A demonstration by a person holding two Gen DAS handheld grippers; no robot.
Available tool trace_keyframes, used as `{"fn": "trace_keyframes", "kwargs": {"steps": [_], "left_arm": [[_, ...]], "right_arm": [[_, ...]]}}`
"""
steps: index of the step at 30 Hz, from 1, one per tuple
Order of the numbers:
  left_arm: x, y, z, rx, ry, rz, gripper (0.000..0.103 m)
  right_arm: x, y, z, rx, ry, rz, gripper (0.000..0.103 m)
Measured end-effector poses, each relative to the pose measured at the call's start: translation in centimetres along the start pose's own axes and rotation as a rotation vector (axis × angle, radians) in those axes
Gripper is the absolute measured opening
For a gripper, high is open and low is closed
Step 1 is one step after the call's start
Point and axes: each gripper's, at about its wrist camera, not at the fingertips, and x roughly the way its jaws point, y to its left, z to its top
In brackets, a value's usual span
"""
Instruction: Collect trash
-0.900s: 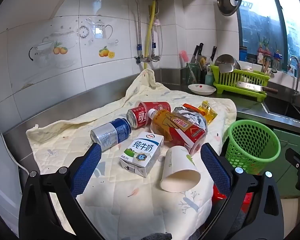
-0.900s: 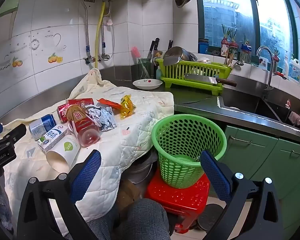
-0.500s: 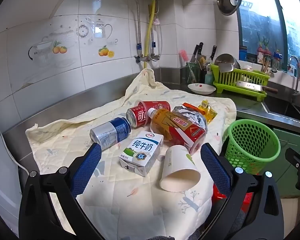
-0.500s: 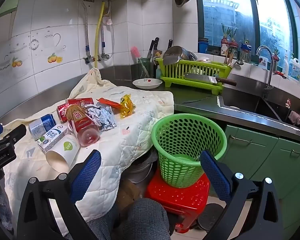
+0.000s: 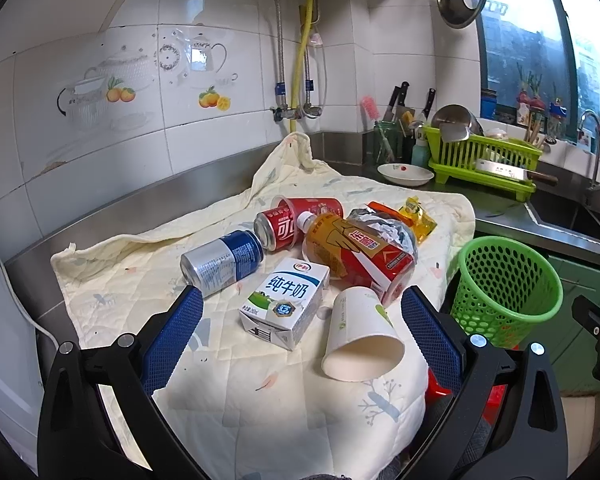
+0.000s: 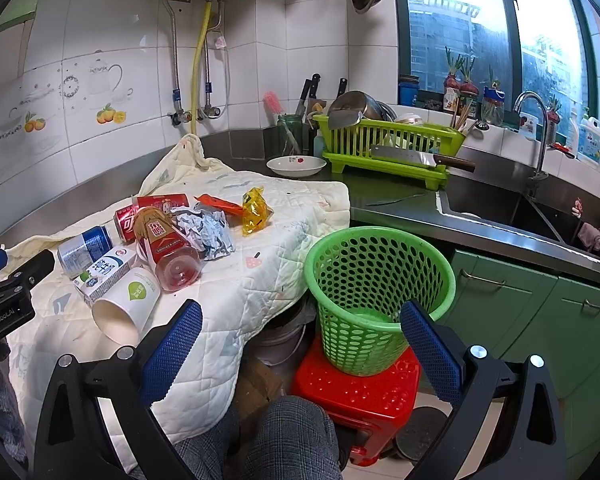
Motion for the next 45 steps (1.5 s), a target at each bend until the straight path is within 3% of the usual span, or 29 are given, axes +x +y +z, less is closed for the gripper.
{"fn": "trace_keyframes", "kwargs": {"steps": [45], "left_arm": [[0.56,-0.02,-0.33,-0.003,0.026,-0.016,0.098]], "right_arm": [[1.01,0.37,-0.20,-0.015,0.012,0.010,0.096]]}}
